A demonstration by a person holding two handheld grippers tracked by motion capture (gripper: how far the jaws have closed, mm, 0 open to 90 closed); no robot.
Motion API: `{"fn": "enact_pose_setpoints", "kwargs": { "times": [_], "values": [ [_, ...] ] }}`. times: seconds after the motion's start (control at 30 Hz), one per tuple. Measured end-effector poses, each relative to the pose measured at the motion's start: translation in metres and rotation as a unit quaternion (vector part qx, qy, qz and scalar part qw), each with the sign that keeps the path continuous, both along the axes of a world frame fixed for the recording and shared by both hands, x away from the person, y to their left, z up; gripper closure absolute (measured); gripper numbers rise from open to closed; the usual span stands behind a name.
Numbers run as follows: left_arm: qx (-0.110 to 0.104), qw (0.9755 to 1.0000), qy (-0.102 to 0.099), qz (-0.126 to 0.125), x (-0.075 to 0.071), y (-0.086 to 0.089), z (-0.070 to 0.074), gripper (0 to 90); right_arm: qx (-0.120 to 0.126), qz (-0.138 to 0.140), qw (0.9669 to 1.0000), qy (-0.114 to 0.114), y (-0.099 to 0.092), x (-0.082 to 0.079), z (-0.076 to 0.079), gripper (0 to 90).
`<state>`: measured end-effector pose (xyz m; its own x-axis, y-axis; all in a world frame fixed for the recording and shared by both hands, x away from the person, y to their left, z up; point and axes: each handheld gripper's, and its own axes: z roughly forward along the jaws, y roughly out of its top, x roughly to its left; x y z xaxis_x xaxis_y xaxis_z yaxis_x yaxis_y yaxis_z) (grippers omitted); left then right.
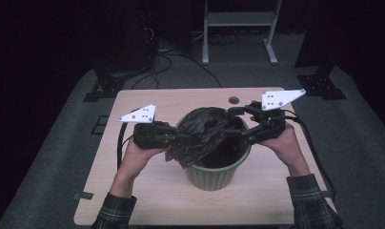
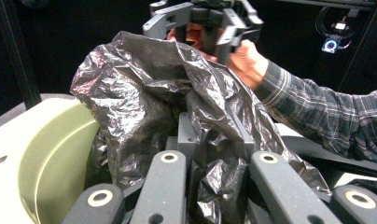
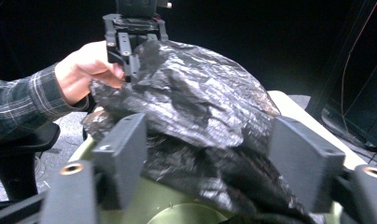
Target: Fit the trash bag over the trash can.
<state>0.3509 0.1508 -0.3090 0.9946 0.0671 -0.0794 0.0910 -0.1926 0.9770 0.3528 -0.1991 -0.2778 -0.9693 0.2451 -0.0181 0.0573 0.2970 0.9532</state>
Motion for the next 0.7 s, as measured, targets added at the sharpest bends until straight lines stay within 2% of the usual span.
{"fn": "enact_pose_setpoints", "kwargs": {
  "times": [0.03, 0.07, 0.13, 0.2, 0.27, 0.3, 0.4, 0.47, 0.6, 0.7],
  "values": [
    [-0.001, 1.0, 0.0, -0.001, 0.0, 0.0, 0.0, 80.0, -0.002, 0.001, 1.0, 0.003, 0.003, 0.003, -0.001, 33.5],
    [0.0, 1.0, -0.001, 0.0, 0.0, 0.001, 0.001, 79.9, -0.005, 0.005, 1.0, 0.005, 0.006, 0.006, -0.003, 45.9],
    [-0.005, 1.0, -0.001, 0.0, 0.0, 0.001, 0.001, 78.9, -0.008, 0.006, 0.9999, 0.014, 0.008, 0.01, -0.007, 60.0],
    [-0.007, 1.0, -0.001, 0.002, 0.0, 0.002, 0.001, 74.1, -0.016, 0.004, 0.9997, 0.019, 0.01, 0.013, -0.01, 74.9],
    [-0.011, 0.9999, -0.002, 0.008, -0.001, 0.003, 0.001, 68.8, -0.017, 0.003, 0.9995, 0.025, 0.011, 0.014, -0.011, 83.8],
    [-0.01, 0.9999, -0.004, 0.013, -0.002, 0.004, 0.001, 63.1, -0.014, 0.0, 0.9996, 0.027, 0.011, 0.015, -0.011, 87.5],
    [-0.017, 0.9991, -0.009, 0.039, -0.004, 0.009, 0.0, 44.5, -0.004, -0.006, 0.9993, 0.036, 0.009, 0.018, -0.01, 89.5],
    [-0.018, 0.9982, -0.015, 0.055, -0.005, 0.015, 0.001, 36.6, -0.002, -0.009, 0.9991, 0.042, 0.007, 0.02, -0.01, 89.6],
    [-0.027, 0.9977, -0.016, 0.06, -0.01, 0.029, -0.002, 30.8, 0.004, -0.018, 0.9985, 0.051, 0.004, 0.022, -0.011, 89.6],
    [-0.019, 0.9978, -0.018, 0.061, -0.013, 0.038, -0.007, 28.9, 0.01, -0.021, 0.9978, 0.062, 0.0, 0.025, -0.014, 89.6]
  ]
}}
